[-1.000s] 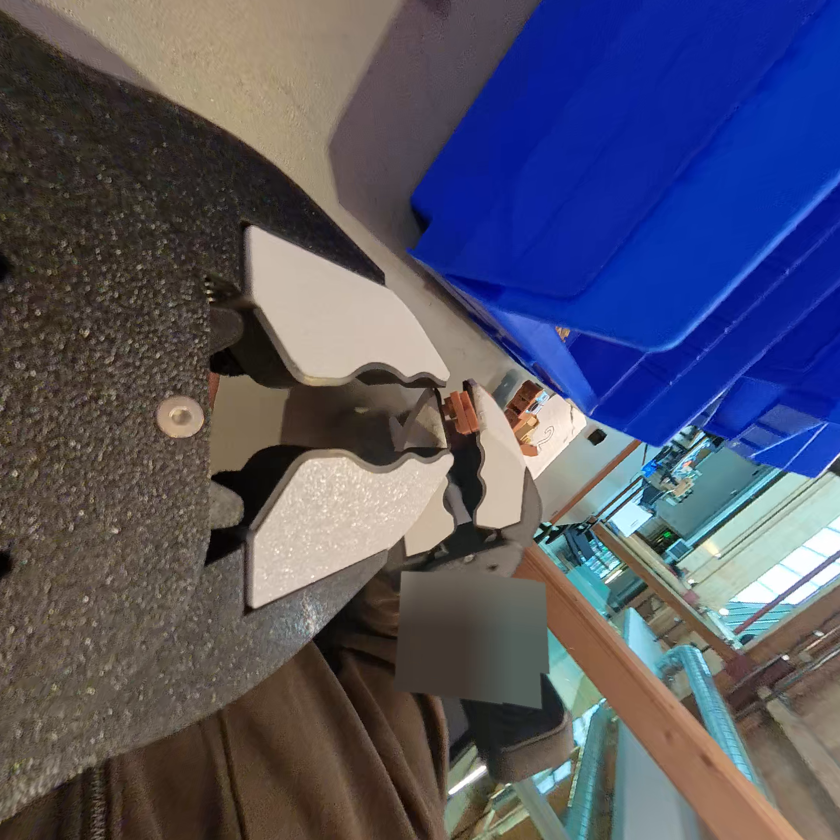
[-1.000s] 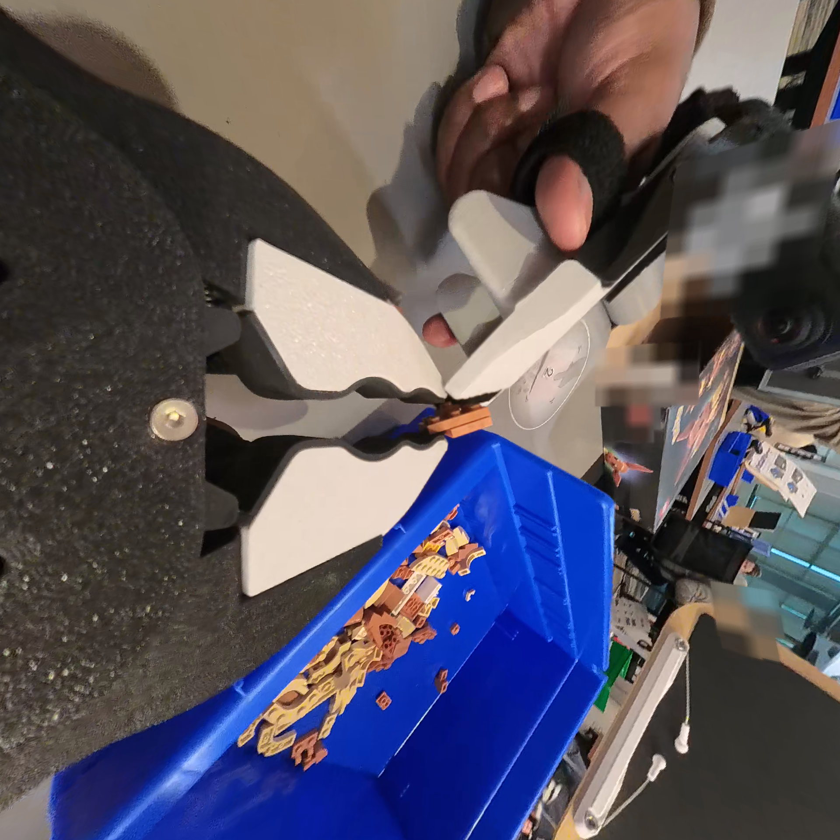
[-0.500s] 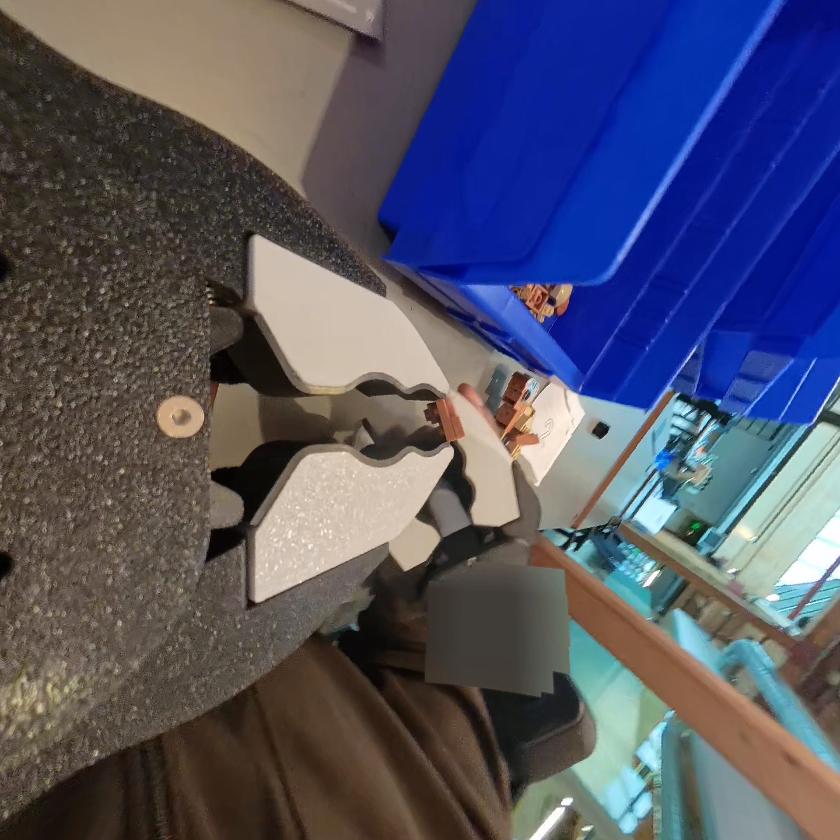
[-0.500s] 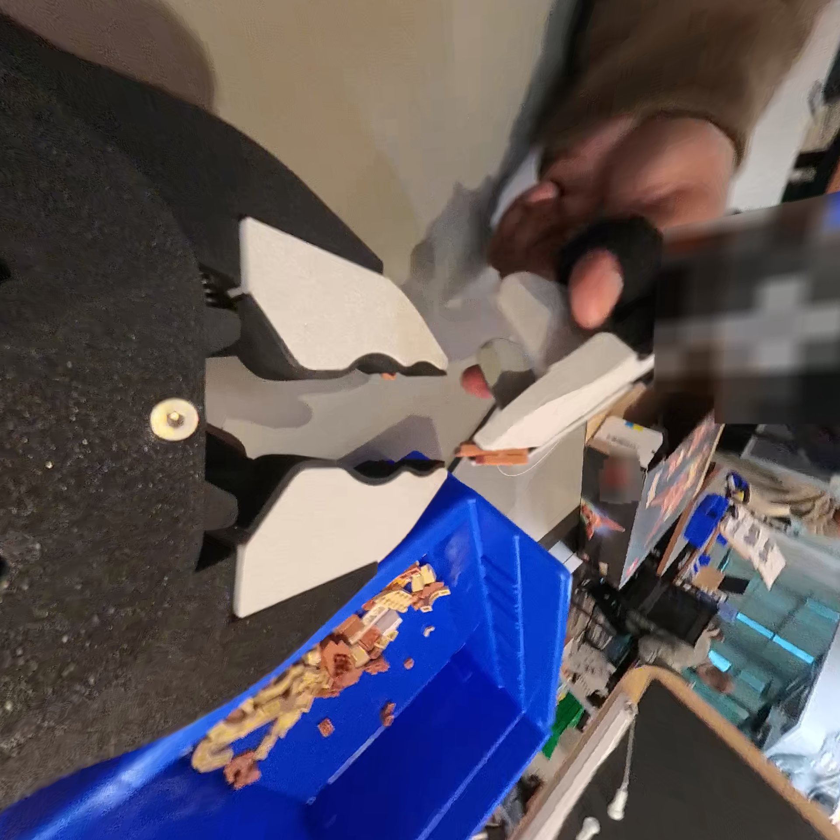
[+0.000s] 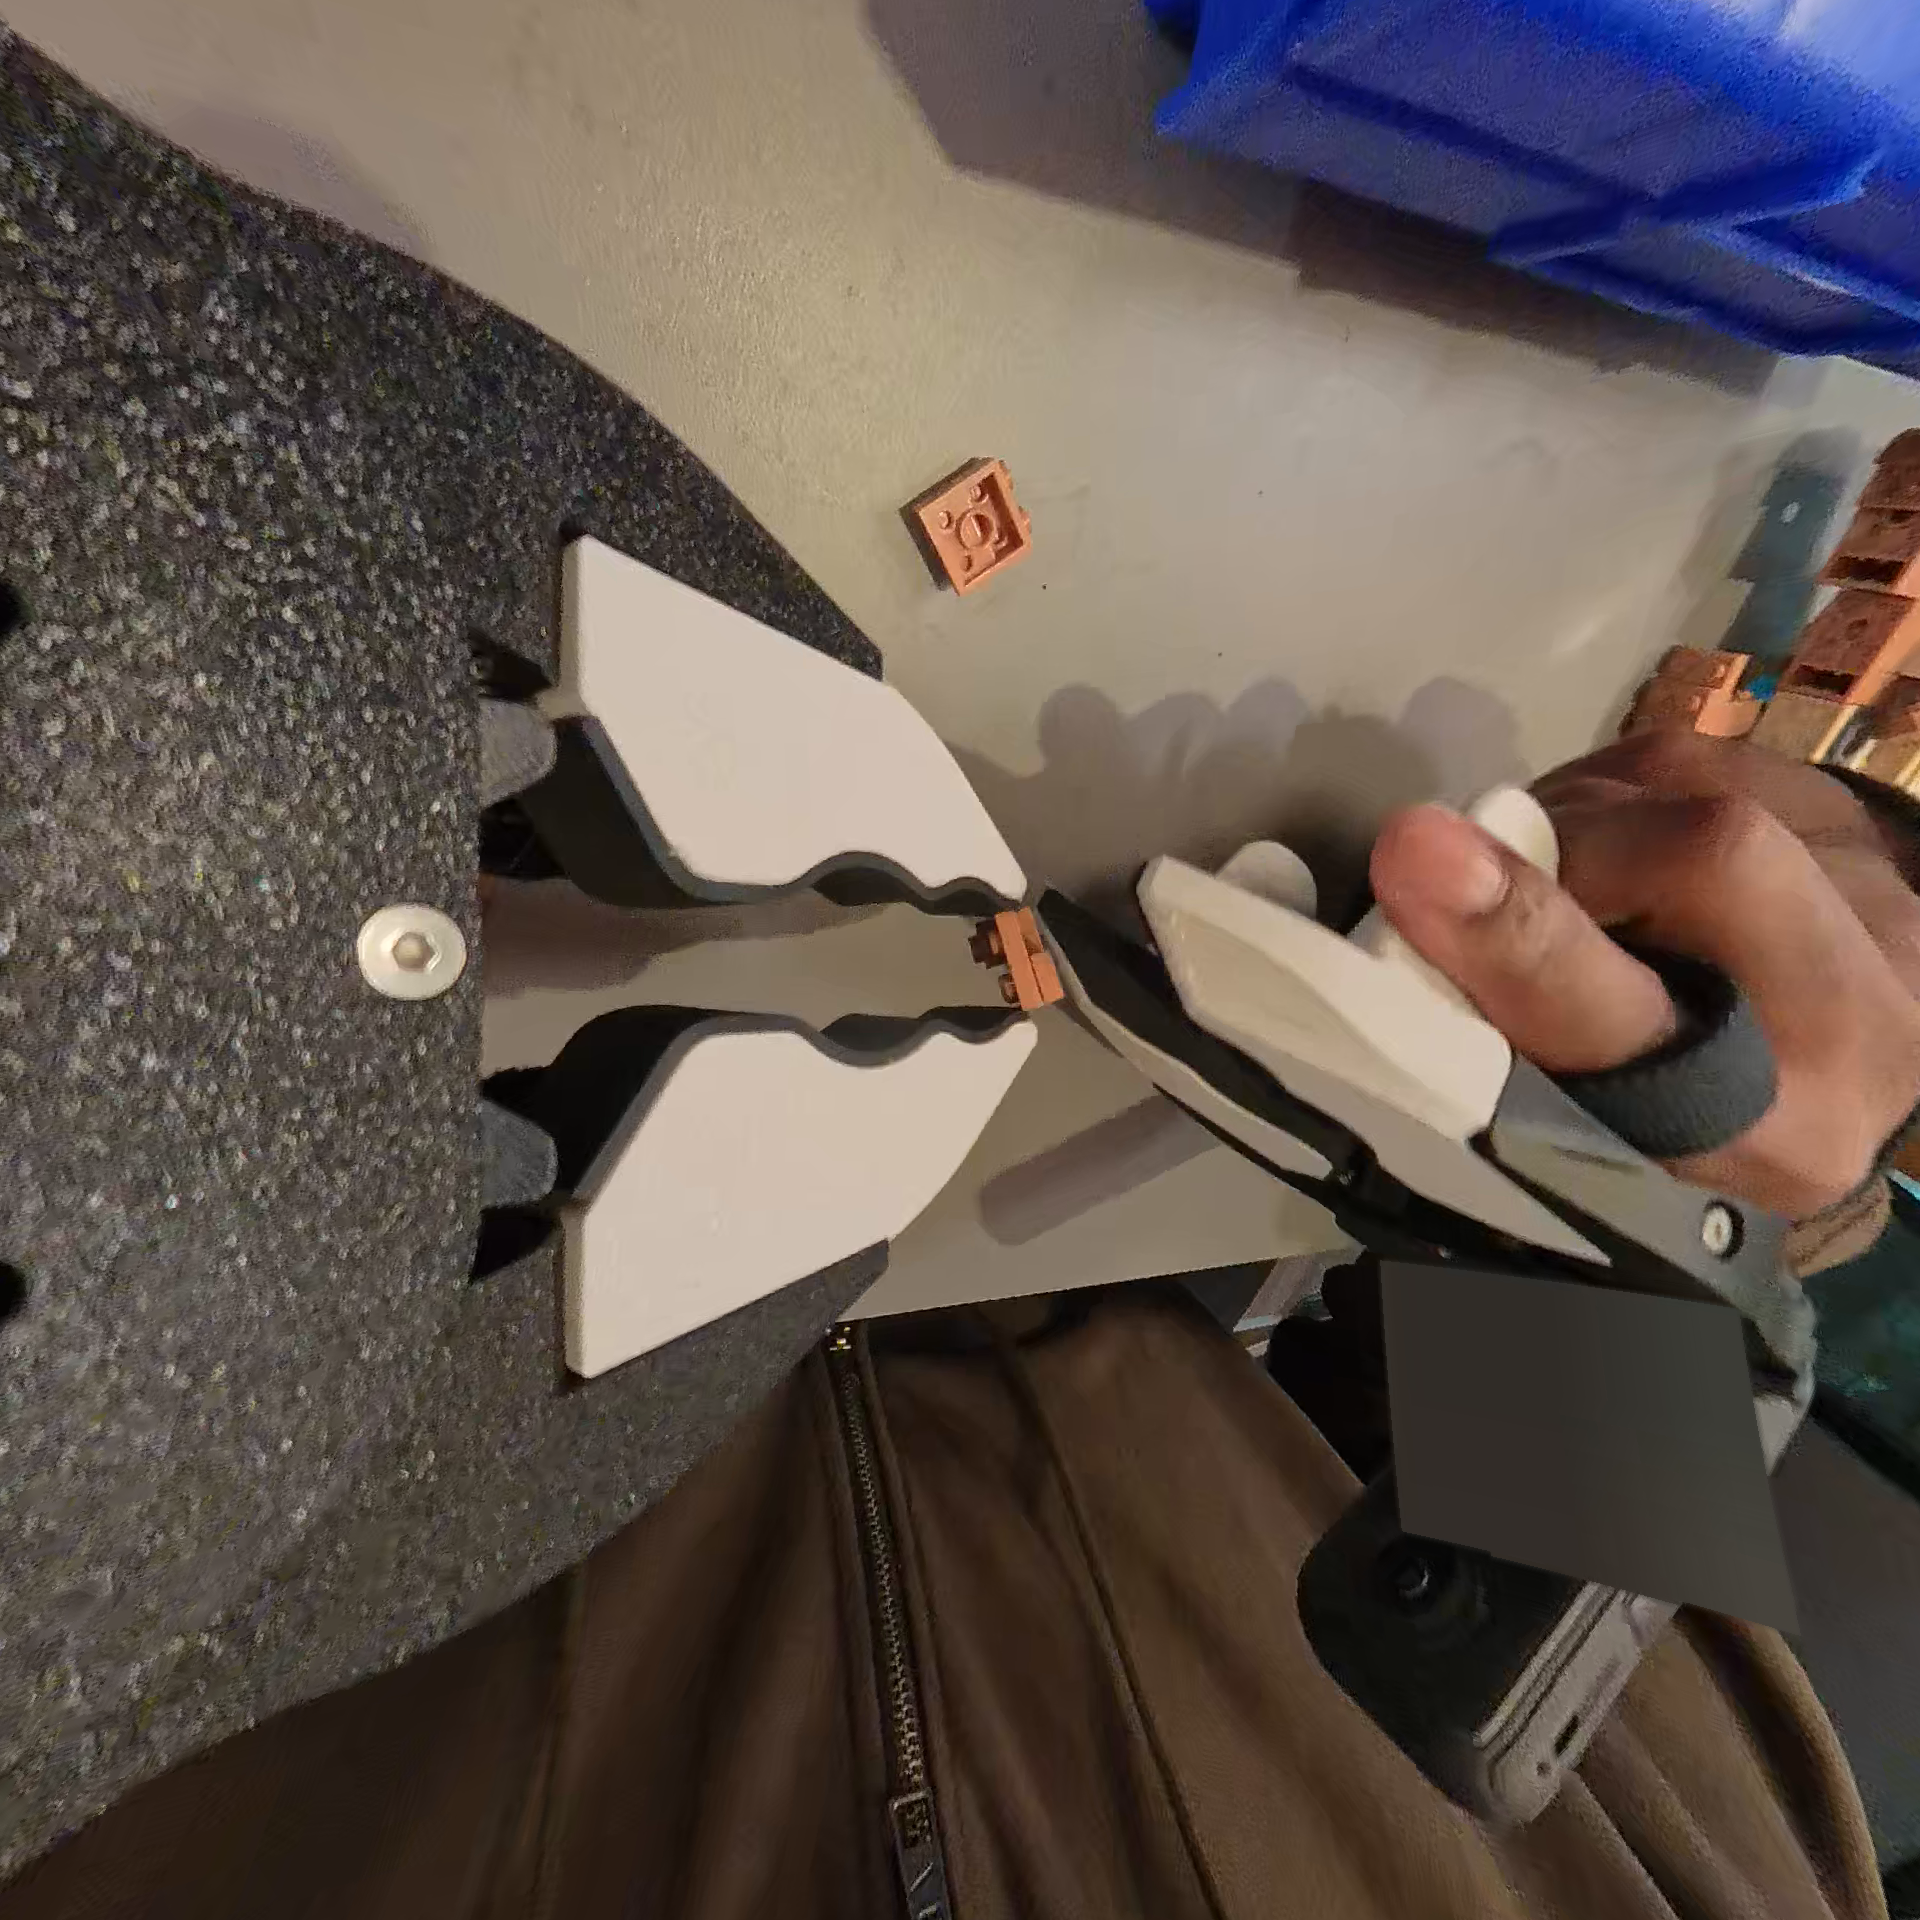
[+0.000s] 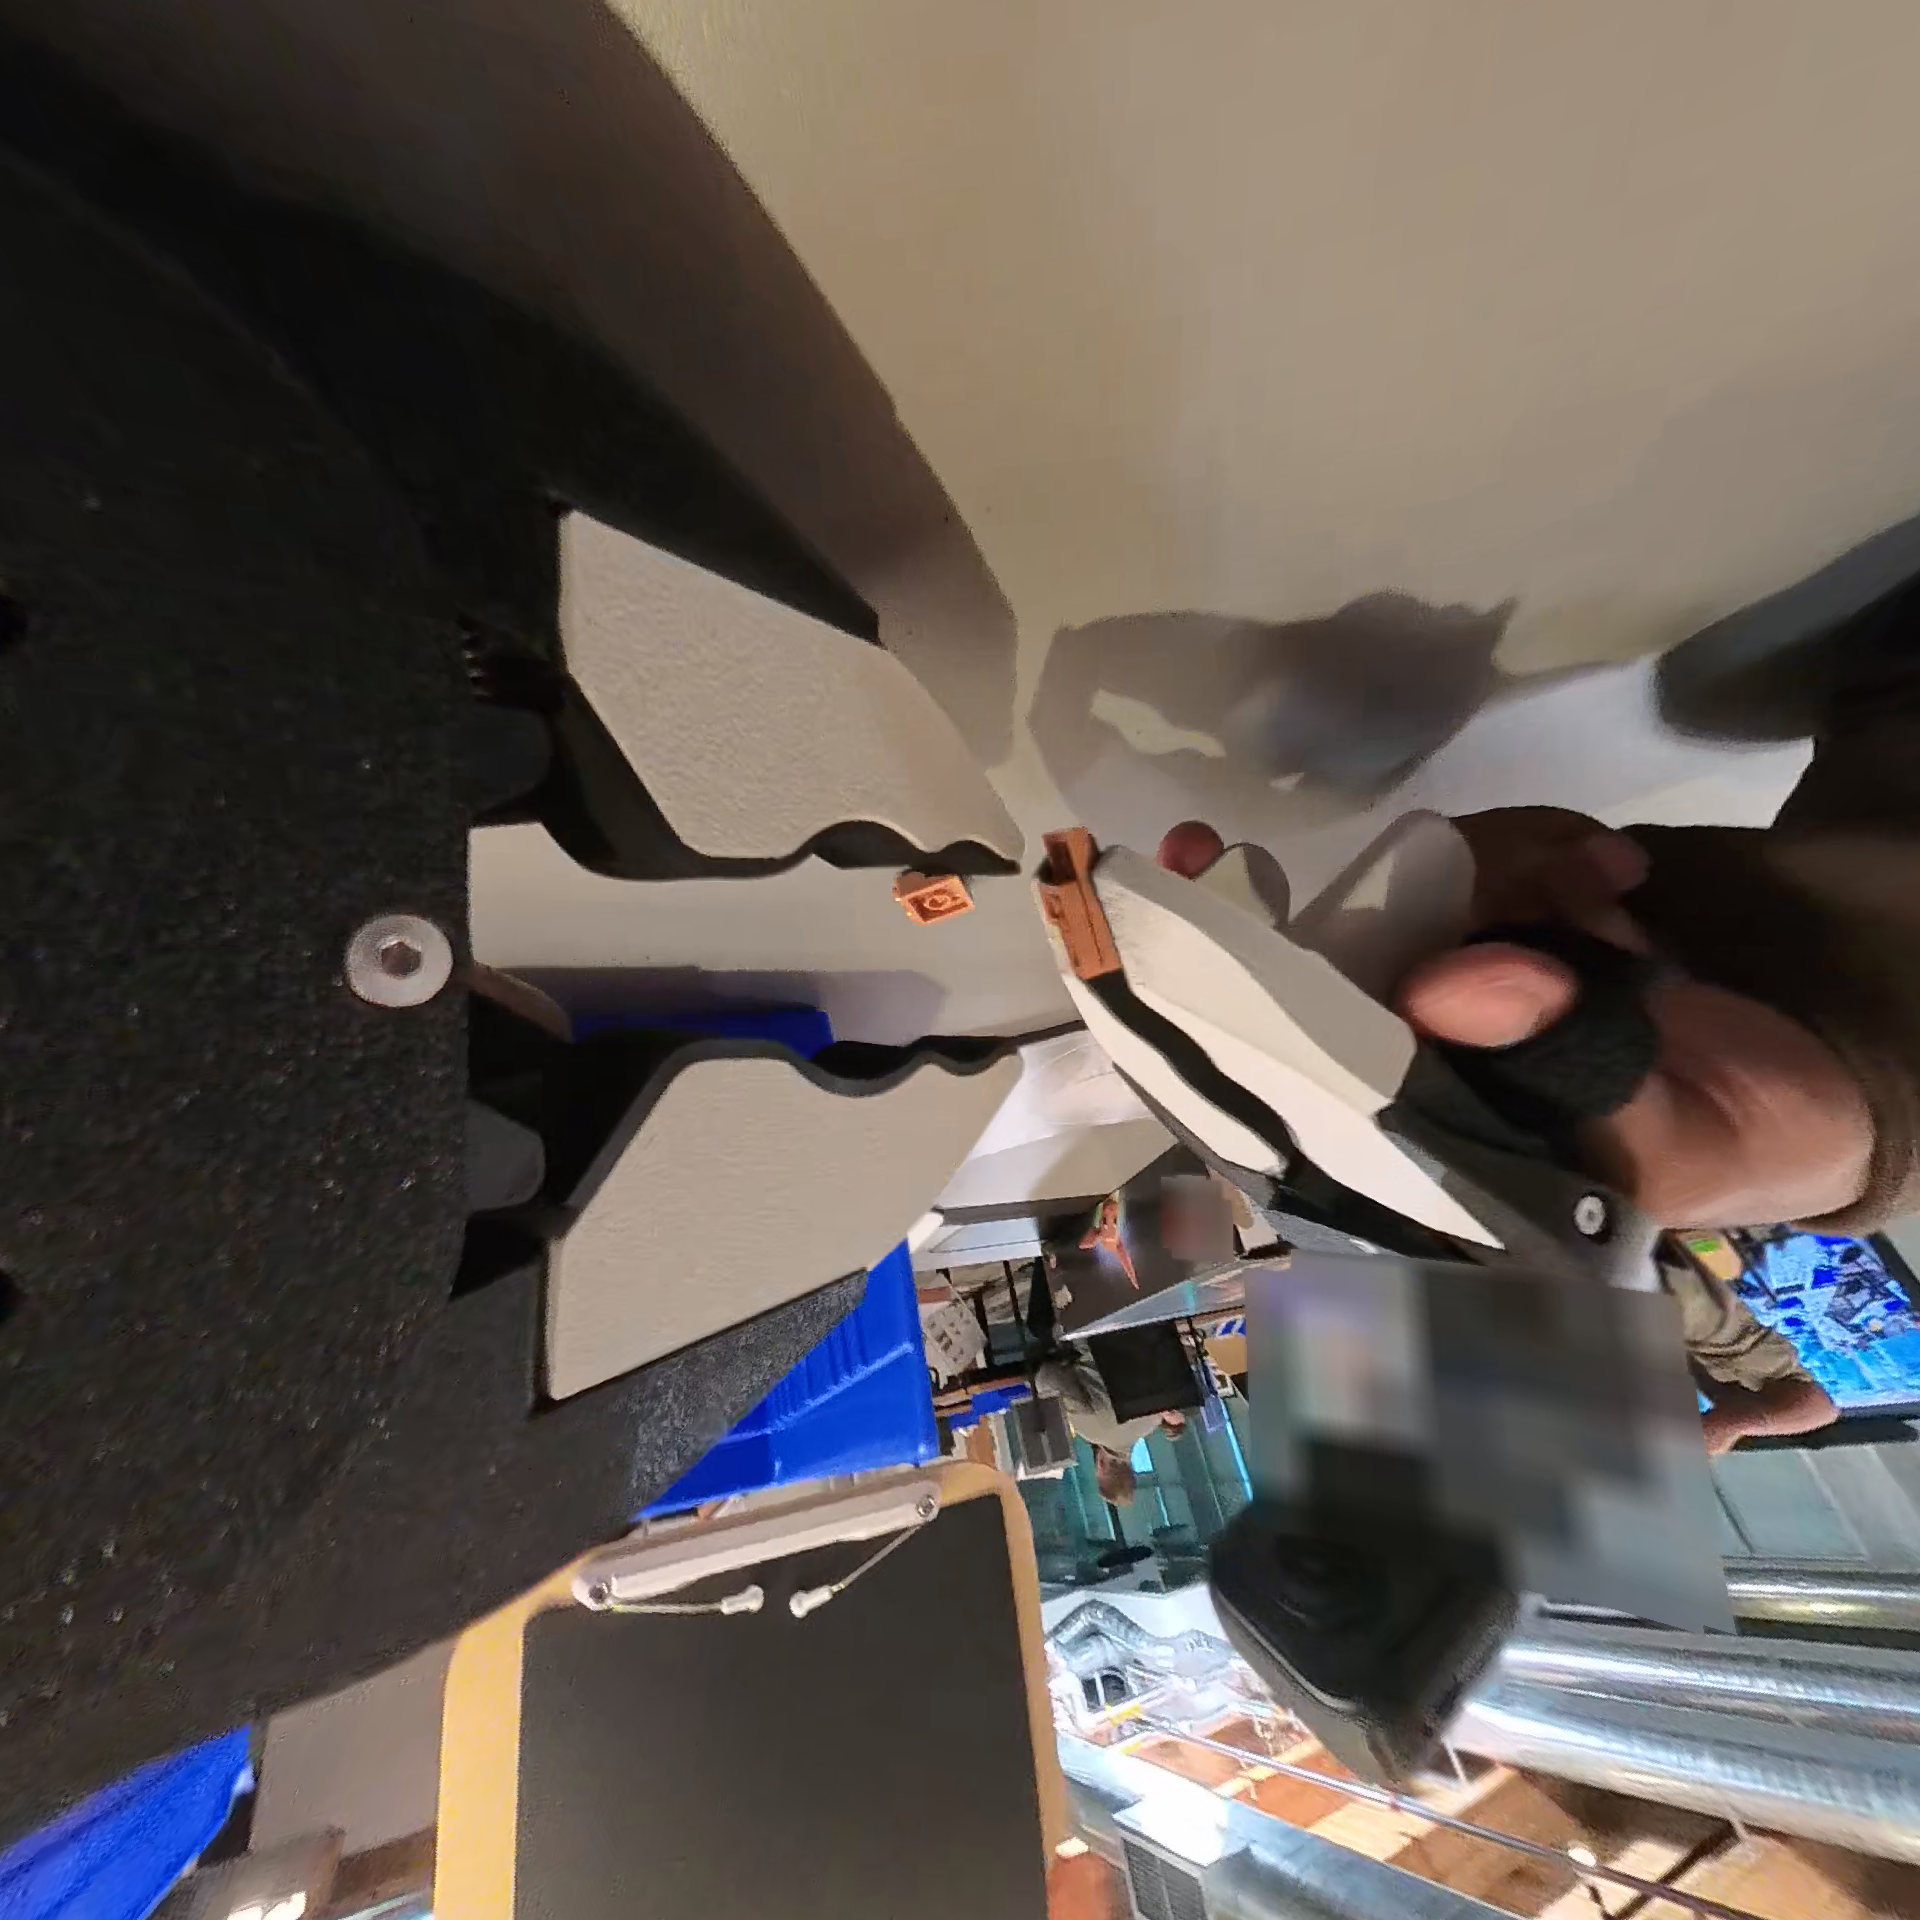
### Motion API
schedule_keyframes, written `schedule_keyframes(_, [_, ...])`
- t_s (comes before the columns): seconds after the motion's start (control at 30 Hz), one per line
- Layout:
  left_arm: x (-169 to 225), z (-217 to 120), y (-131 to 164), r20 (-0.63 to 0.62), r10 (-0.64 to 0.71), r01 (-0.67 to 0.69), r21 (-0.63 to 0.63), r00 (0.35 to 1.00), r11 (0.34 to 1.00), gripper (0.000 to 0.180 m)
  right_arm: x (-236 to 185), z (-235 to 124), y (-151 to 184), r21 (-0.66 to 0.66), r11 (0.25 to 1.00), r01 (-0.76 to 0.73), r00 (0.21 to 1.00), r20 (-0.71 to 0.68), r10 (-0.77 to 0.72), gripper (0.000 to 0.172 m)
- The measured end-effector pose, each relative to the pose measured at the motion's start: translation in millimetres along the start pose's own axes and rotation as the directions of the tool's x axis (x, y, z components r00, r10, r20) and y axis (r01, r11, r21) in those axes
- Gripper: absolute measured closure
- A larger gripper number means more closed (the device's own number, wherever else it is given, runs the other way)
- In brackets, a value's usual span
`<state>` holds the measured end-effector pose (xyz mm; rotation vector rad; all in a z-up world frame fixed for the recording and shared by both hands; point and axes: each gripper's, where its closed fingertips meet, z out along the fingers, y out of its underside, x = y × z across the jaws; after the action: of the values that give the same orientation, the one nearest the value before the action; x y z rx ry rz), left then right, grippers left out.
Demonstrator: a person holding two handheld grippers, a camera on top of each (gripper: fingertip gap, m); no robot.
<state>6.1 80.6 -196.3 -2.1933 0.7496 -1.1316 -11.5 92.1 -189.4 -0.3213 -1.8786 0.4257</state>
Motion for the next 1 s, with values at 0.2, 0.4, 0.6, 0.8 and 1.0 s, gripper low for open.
schedule_keyframes(0.2, [-3.5,4.3,4.3,0.028,-0.005,0.006,-0.031,1.0,1.0,0.164,-6.5,0.2,-3.7,-0.023,0.993,0.117,0.993,-0.002,-0.117,0.149])
schedule_keyframes(0.4, [-4.0,8.8,8.5,0.04,-0.002,0.004,-0.058,0.999,0.998,0.164,-13.6,1.7,-2.4,-0.038,0.985,0.167,0.986,0.024,-0.166,0.149])
schedule_keyframes(0.6, [-6.3,11.0,11.5,0.066,0.001,0.005,-0.08,0.998,0.997,0.164,-18.6,3.8,-0.5,-0.061,0.972,0.226,0.974,0.035,-0.224,0.151])
schedule_keyframes(0.8, [-8.2,11.9,13.1,0.091,0.01,-0.002,-0.096,0.996,0.995,0.164,-20.9,5.4,1.5,-0.072,0.971,0.226,0.974,0.043,-0.224,0.152])
schedule_keyframes(1.0, [-11.5,13.8,15.6,0.125,0.022,-0.007,-0.118,0.992,0.993,0.164,-23.6,7.1,4.8,-0.092,0.966,0.242,0.97,0.057,-0.237,0.152])
